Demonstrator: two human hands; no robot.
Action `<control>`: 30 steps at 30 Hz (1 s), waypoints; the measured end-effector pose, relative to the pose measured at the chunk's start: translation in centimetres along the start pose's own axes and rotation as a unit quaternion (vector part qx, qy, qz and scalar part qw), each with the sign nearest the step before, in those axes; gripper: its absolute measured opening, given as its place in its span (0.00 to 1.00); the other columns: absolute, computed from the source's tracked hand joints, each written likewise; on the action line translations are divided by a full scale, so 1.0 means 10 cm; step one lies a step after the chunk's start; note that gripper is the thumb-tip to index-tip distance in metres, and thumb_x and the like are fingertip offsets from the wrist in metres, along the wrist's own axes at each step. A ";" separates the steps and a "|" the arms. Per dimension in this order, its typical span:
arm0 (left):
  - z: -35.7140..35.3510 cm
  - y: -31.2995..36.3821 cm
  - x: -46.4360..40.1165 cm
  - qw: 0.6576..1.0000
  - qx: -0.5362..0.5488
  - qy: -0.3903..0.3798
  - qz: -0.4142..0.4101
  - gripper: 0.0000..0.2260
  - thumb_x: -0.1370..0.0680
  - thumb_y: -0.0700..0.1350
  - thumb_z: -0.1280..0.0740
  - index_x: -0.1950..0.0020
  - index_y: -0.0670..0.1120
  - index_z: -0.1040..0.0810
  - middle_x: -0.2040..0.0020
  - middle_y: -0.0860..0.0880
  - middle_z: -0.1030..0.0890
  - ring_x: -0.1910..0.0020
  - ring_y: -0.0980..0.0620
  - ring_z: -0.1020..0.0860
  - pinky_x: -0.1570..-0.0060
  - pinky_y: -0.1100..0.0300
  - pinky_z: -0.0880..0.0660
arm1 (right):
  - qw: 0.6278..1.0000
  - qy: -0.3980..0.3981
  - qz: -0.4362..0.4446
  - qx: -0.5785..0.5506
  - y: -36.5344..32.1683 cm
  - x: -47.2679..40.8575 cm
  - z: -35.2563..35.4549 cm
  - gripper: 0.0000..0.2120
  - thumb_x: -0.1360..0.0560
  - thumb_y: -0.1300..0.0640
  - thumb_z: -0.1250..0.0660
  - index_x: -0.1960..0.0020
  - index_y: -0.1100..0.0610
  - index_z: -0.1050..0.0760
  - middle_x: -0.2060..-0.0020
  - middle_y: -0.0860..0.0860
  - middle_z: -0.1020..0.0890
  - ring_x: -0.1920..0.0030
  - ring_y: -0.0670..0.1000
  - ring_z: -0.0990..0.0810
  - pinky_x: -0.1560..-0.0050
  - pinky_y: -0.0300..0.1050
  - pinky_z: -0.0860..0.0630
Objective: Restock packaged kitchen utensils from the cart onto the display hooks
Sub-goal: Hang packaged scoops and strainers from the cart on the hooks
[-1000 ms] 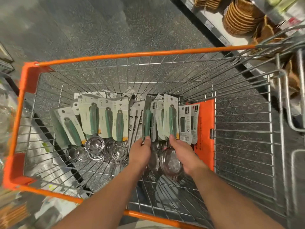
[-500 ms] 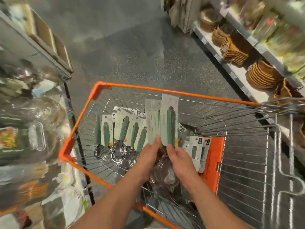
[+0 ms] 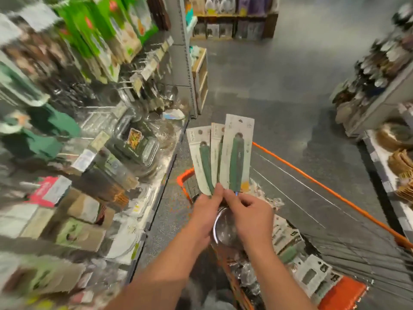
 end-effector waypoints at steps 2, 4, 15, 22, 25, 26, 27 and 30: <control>0.35 0.10 0.18 0.998 0.031 0.037 -0.027 0.14 0.14 0.50 0.39 0.35 0.43 0.21 0.42 0.40 0.14 0.42 0.42 0.15 0.38 0.44 0.20 | 1.000 0.001 0.024 0.001 -0.14 0.19 -0.24 0.14 0.26 0.44 0.25 0.68 0.48 0.17 0.73 0.42 0.18 0.70 0.41 0.23 0.69 0.34 0.31; 0.78 0.17 0.44 0.994 0.054 0.080 -0.051 0.19 0.17 0.54 0.35 0.34 0.41 0.20 0.42 0.40 0.14 0.41 0.40 0.16 0.35 0.38 0.22 | 0.999 -0.003 0.042 -0.009 -0.29 0.47 -0.54 0.13 0.27 0.45 0.24 0.64 0.52 0.17 0.71 0.45 0.18 0.67 0.44 0.22 0.67 0.31 0.31; 3.04 0.19 2.38 0.935 0.139 0.278 -0.171 0.08 0.20 0.35 0.30 0.41 0.39 0.18 0.48 0.42 0.13 0.45 0.41 0.15 0.41 0.46 0.19 | 0.964 -0.203 0.169 0.029 -0.62 2.59 -2.29 0.14 0.19 0.49 0.31 0.59 0.56 0.24 0.67 0.47 0.21 0.63 0.47 0.24 0.64 0.33 0.33; 3.81 -0.14 3.30 0.889 0.157 0.394 -0.172 0.04 0.21 0.38 0.27 0.55 0.45 0.18 0.65 0.52 0.13 0.65 0.57 0.15 0.52 0.50 0.15 | 0.925 -0.356 0.125 0.040 -0.53 3.50 -2.85 0.15 0.23 0.50 0.25 0.64 0.57 0.19 0.67 0.52 0.16 0.64 0.51 0.19 0.61 0.46 0.24; 3.95 -0.30 3.58 0.875 0.173 0.416 -0.176 0.05 0.22 0.40 0.25 0.48 0.40 0.17 0.62 0.50 0.13 0.64 0.56 0.14 0.65 0.61 0.18 | 0.906 -0.419 0.061 0.016 -0.44 3.76 -2.95 0.12 0.26 0.51 0.22 0.61 0.58 0.19 0.65 0.52 0.13 0.59 0.54 0.15 0.54 0.51 0.18; 3.98 -0.35 3.65 0.870 0.182 0.423 -0.175 0.07 0.22 0.40 0.25 0.46 0.39 0.16 0.60 0.48 0.12 0.62 0.54 0.14 0.65 0.62 0.19 | 0.901 -0.432 0.039 0.006 -0.42 3.83 -2.98 0.13 0.27 0.52 0.21 0.60 0.59 0.20 0.64 0.53 0.13 0.59 0.54 0.15 0.54 0.52 0.18; 4.00 -0.39 3.69 0.865 0.193 0.429 -0.173 0.08 0.22 0.41 0.25 0.45 0.39 0.16 0.59 0.47 0.12 0.60 0.52 0.13 0.64 0.61 0.19 | 0.897 -0.441 0.022 -0.004 -0.39 3.87 -3.01 0.14 0.28 0.52 0.20 0.60 0.59 0.22 0.63 0.54 0.14 0.60 0.54 0.16 0.55 0.51 0.19; 4.03 -0.51 3.82 0.841 0.222 0.452 -0.195 0.06 0.21 0.38 0.27 0.44 0.43 0.15 0.54 0.46 0.12 0.53 0.47 0.13 0.56 0.56 0.18 | 0.881 -0.473 -0.015 -0.025 -0.35 4.03 -3.08 0.17 0.28 0.55 0.20 0.53 0.58 0.28 0.61 0.56 0.17 0.61 0.54 0.18 0.57 0.49 0.20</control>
Point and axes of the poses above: each hand's wrist, its own x-axis away from the middle knuckle, its own z-axis out of the back of the hand, y = z × x, the point moved 5 cm from there along -x, towards the middle knuckle
